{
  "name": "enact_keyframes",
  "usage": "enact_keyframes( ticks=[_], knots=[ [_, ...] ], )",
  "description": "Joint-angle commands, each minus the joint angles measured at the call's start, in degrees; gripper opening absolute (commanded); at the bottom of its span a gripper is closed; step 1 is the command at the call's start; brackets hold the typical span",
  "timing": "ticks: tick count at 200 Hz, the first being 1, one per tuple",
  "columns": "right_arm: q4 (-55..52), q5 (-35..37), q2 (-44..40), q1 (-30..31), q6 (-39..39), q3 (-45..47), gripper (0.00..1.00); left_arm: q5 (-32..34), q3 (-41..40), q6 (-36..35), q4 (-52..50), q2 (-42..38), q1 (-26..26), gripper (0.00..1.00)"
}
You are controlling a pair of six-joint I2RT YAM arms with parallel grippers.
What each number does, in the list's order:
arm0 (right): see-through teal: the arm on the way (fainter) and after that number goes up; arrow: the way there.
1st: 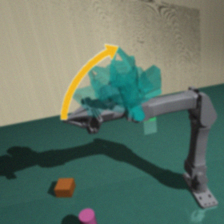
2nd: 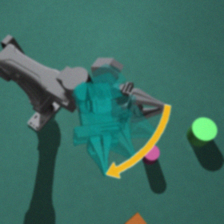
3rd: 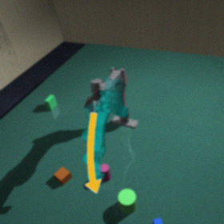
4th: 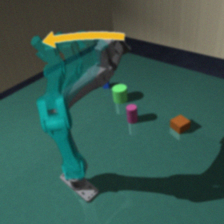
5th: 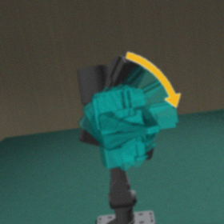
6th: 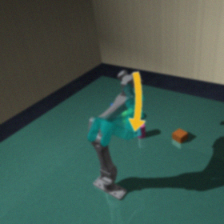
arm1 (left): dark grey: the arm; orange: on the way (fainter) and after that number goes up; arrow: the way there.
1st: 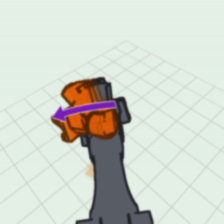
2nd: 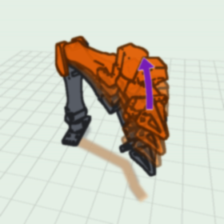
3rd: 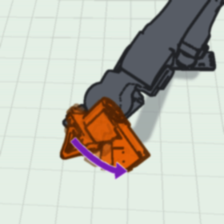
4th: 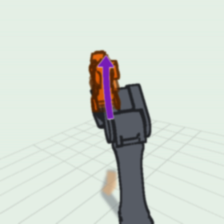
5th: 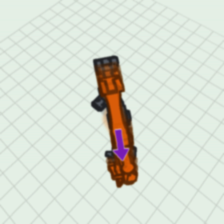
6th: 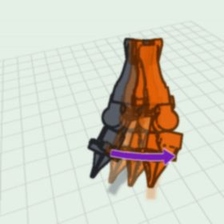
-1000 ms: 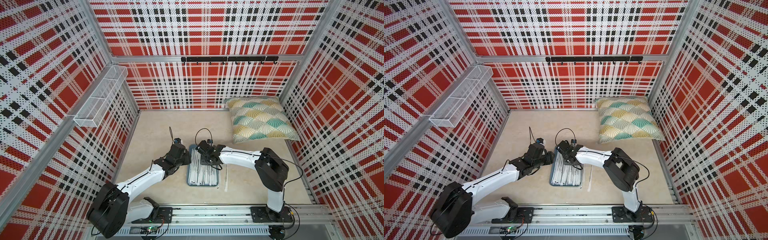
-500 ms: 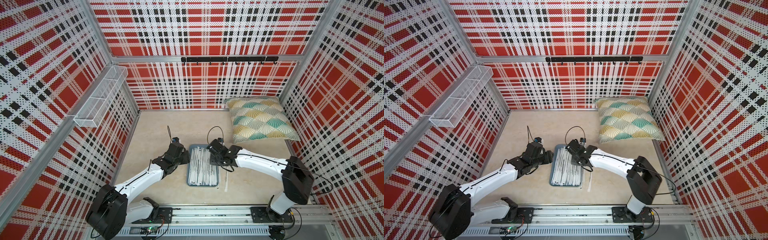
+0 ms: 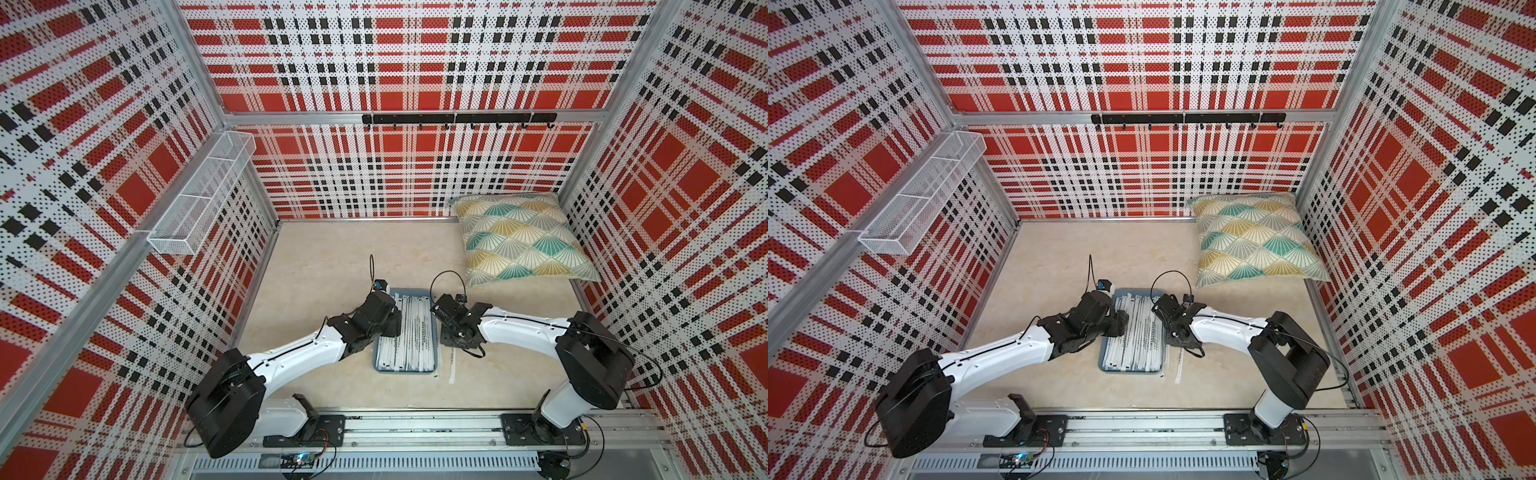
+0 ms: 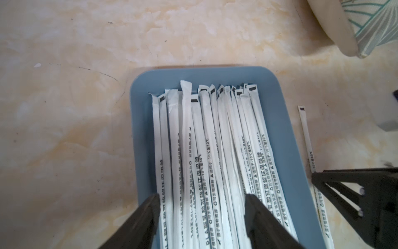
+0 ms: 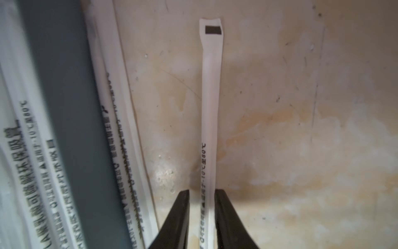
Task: Put the straws into the storage box
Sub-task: Pick up the straw from the center of the board.
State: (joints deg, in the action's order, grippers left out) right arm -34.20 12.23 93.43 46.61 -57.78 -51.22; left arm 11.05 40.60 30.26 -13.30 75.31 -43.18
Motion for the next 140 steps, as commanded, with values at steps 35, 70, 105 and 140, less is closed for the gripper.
enact_keyframes(
  ticks=[35, 70, 105, 140],
  knots=[
    [-1.1, 3.3, 0.0, 0.4, 0.7, 0.8, 0.13, -0.4, -2.5, 1.5, 1.7, -5.3, 5.0, 0.66],
    [-11.5, 8.0, -2.4, 5.1, 3.9, -16.0, 0.11, -3.7, -3.9, 3.0, 1.6, -11.7, 13.6, 0.65],
    [-3.5, 2.3, 0.9, 6.4, 2.9, -20.2, 0.12, -3.9, -1.9, 2.8, 1.5, -12.5, 14.8, 0.65],
    [1.9, 0.0, 7.7, 5.1, 2.8, -20.7, 0.12, -4.1, -2.6, 4.7, 3.0, -10.0, 12.0, 0.65]
  ],
)
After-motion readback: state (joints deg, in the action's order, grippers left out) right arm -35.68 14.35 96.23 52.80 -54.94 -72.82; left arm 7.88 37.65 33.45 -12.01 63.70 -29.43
